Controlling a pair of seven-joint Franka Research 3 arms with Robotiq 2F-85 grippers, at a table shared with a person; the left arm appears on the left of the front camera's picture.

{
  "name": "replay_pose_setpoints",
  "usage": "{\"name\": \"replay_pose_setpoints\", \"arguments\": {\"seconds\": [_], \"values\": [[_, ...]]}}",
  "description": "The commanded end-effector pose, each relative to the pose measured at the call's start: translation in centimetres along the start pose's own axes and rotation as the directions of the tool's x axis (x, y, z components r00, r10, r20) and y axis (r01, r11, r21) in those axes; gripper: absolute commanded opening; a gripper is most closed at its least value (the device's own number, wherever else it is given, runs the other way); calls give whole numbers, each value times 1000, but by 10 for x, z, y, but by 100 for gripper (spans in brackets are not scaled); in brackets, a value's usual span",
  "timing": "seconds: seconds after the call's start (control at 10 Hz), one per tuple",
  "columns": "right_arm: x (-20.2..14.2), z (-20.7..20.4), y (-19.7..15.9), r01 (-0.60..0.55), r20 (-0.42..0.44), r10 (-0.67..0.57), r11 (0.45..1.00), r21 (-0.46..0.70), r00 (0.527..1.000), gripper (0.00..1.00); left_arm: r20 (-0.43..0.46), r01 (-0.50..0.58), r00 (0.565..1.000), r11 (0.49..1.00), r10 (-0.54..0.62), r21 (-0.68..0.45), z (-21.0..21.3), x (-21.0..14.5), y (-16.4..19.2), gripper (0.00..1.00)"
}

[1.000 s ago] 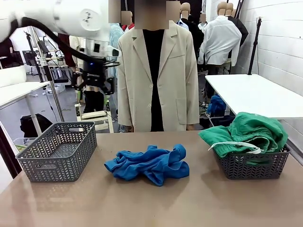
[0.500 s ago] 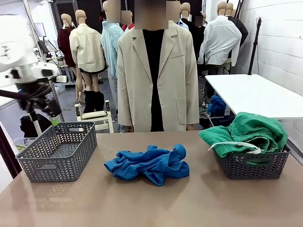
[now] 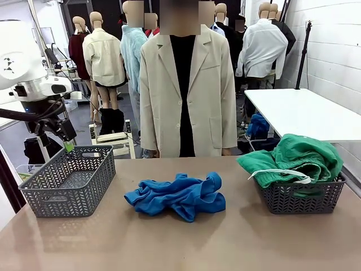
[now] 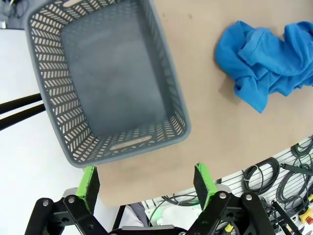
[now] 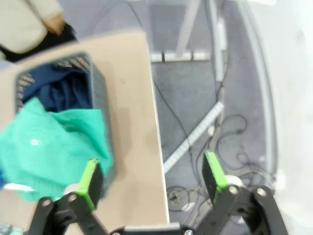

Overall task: Sort the tops and bottoms.
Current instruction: Lift clothes from the center of the table with your right hand.

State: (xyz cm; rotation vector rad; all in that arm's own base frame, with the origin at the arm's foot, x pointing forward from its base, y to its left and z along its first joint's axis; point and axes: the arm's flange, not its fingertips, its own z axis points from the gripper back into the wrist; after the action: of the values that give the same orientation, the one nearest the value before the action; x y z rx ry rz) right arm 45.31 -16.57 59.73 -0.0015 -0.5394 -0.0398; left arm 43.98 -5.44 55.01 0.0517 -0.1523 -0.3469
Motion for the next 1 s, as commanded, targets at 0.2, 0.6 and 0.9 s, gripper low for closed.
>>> {"name": "replay_pose_setpoints", "arguments": {"seconds": [0.2, 0.6, 0.9], "values": [[37, 69, 187, -208, 37, 205, 972, 106, 978, 100, -18, -17, 1000, 1000, 18, 15, 5, 1, 7, 100], [13, 7, 347, -511, -125, 552, 821, 254, 824, 100, -18, -17, 1000, 1000, 18, 15, 5, 1, 7, 100], [9, 43, 318, -400, -38, 414, 895, 198, 909, 100, -18, -17, 1000, 1000, 18, 15, 5, 1, 7, 100]]}}
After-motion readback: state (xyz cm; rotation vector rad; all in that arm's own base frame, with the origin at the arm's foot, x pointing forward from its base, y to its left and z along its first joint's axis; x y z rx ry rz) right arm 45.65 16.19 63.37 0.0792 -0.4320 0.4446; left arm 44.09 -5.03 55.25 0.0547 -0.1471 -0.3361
